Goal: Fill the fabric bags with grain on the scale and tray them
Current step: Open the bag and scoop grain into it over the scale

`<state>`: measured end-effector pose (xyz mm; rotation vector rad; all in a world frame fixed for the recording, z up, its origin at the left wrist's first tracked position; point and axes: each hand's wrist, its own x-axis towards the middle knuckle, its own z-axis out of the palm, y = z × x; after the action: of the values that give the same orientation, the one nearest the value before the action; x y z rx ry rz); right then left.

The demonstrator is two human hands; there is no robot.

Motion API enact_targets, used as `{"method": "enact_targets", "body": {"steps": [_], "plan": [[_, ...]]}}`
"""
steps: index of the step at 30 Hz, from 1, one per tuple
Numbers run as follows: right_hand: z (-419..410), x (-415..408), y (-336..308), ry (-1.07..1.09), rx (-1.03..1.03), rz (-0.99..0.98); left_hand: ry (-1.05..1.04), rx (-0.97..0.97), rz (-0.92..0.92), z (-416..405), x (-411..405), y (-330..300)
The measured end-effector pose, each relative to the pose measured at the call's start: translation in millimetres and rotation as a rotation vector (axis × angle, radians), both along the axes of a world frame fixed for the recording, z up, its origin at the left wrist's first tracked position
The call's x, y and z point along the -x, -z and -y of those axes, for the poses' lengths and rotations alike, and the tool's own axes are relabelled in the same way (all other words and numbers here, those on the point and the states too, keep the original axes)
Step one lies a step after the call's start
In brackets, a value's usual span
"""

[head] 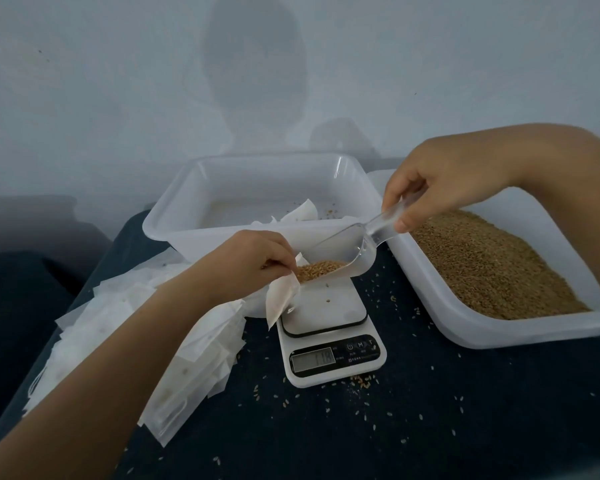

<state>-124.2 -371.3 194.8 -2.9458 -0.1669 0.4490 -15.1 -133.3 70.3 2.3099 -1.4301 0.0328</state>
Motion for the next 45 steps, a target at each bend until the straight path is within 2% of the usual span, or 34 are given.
{"method": "enact_targets", "body": {"steps": [21, 28, 34, 40, 42, 45], "plan": [[6, 0, 10, 0.022, -0.039, 0.009, -0.011, 0.02, 0.003, -3, 1, 1], [22, 14, 28, 0.071, -0.188, 0.034, -0.011, 0.032, 0.006, -5, -1, 7], [52, 39, 67, 0.203, -0.462, 0.093, -0.049, 0.067, 0.033, -9, -5, 6], [78, 51, 95, 0.461, -0.685, 0.337, 0.0, 0.097, 0.056, 4, -4, -3], [88, 50, 103, 0.555, -0.665, 0.408, 0.025, 0.078, 0.066, 11, -5, -4], [100, 44, 116, 0.705, -0.497, 0.455, 0.061, 0.071, 0.055, 26, -1, 1]]}}
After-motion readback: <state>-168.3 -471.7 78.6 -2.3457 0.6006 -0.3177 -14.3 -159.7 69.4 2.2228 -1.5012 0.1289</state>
